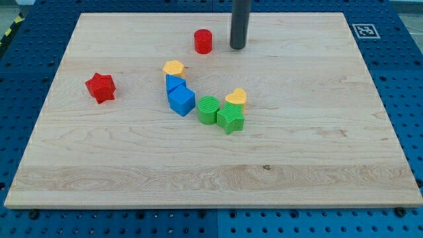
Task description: Push the red circle into the red star
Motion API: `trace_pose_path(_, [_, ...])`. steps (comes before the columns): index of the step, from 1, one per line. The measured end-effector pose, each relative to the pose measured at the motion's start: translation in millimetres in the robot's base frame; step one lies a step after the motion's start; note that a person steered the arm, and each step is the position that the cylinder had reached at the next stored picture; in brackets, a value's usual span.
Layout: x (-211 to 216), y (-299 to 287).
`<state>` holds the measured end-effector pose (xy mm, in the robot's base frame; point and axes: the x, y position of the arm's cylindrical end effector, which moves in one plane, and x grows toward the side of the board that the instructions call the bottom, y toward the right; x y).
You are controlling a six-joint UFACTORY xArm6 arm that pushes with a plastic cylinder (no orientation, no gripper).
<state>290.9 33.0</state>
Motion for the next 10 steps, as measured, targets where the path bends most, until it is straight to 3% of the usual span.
trace_pose_path(2, [1.5, -132.2])
trace_pose_path(3, [0.4, -154.9])
trace_pose_path(4, [-27.5, -142.2])
trace_pose_path(5, [-21.2, -163.4])
trace_pose_path(7, [56.3, -218.5])
trace_pose_path(10, [50.4, -221.2])
